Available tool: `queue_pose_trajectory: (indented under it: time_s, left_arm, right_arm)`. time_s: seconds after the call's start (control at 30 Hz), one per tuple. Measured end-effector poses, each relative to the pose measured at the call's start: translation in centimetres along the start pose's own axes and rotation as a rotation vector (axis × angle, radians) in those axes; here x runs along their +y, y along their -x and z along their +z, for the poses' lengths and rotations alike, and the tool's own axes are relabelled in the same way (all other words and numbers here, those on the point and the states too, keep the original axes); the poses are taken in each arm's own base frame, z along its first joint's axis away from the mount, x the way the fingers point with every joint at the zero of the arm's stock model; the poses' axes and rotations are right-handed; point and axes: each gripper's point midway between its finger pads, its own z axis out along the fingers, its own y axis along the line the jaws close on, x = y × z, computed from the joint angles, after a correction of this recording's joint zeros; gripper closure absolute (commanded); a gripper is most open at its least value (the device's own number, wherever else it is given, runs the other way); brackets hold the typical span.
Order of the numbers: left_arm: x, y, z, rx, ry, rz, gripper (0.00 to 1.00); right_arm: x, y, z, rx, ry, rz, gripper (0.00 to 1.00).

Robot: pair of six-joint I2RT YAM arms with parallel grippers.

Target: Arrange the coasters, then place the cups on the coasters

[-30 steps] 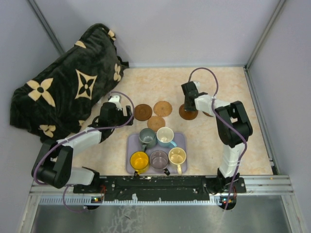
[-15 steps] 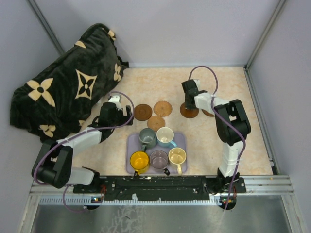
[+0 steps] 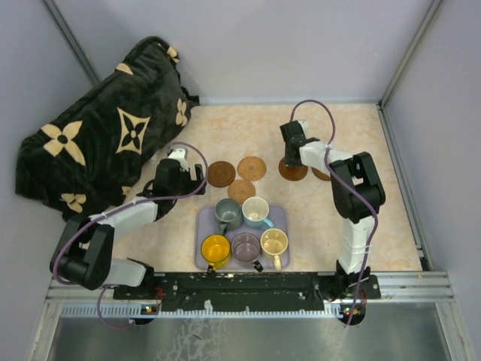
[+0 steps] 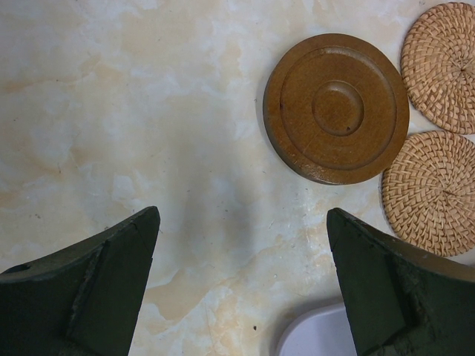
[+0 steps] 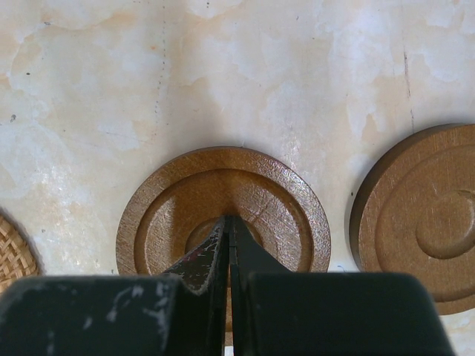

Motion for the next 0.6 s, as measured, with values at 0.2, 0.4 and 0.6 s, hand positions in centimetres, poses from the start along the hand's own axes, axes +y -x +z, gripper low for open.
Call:
queue_pose_trajectory:
  time_s: [0.2, 0.4, 0.6]
  left_arm:
    - [0.0, -0.2, 0.1, 0.005, 0.001, 0.001, 0.0]
    - [0.1, -0.1, 0.1, 0.004, 0.006, 0.004, 0.0]
    - [0.3, -0.3, 0.2, 0.009, 0.012, 0.013, 0.0]
  right_arm:
    - [0.0, 0.1, 0.0, 0.0, 0.017, -0.022, 1.0]
    - [0.2, 0.0, -0.4, 0.011, 0.037, -0.047, 1.0]
    - [0.6, 1.4, -2.9, -0.025, 0.067, -0.049, 0.93]
